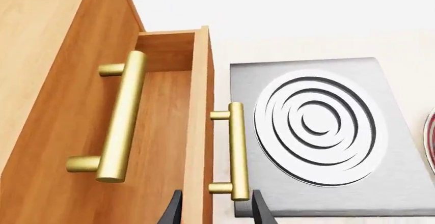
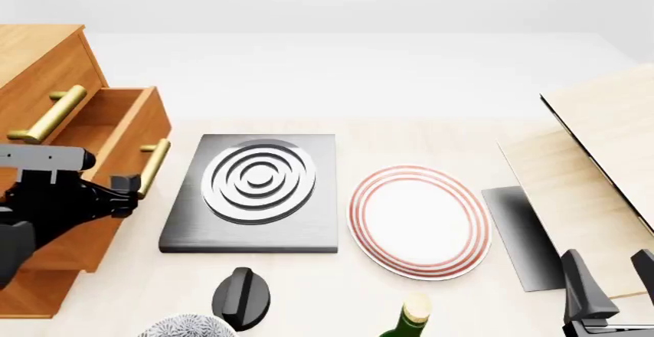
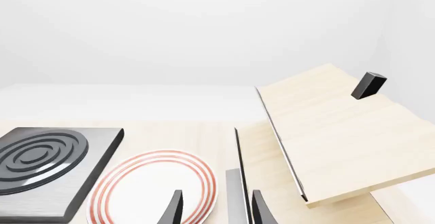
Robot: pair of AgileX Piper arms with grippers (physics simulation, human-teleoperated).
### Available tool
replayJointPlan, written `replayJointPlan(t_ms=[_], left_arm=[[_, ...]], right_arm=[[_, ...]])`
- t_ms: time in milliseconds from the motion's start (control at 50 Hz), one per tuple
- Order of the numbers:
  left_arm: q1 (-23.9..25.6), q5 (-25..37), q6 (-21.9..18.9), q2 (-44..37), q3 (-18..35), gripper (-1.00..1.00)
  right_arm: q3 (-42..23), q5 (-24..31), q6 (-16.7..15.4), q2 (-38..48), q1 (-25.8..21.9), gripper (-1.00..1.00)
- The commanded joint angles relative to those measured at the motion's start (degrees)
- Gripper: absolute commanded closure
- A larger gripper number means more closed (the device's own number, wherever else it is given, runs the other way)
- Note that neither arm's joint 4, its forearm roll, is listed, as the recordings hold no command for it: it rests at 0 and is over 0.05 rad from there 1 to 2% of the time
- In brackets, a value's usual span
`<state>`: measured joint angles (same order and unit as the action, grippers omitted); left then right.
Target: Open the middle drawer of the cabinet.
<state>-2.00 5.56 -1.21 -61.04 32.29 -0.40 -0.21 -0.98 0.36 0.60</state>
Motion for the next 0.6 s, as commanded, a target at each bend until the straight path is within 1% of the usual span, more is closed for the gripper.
replayJointPlan(t_ms=[20,180,340,480,600], left_arm=[[3.4,-4.1,-2.4,-2.7,-5.3,-1.0],[4.4,-4.9,-2.1,-3.8,-5.2,-1.0],[6.5,-5.5,-1.5,-4.7,-5.3,-1.0],[10.3,-5.7,-0.5,-4.5,-5.2,-1.0],[11.3,-6.1,-0.2,-4.9,-5.1,-1.0]], right_arm=[[0.0,0.0,0.0,0.0,0.0,-1.0],[0.0,0.0,0.0,0.0,0.0,-1.0],[0.0,0.0,0.0,0.0,0.0,-1.0],[0.0,0.0,0.0,0.0,0.0,-1.0],[0.0,0.0,0.0,0.0,0.0,-1.0]])
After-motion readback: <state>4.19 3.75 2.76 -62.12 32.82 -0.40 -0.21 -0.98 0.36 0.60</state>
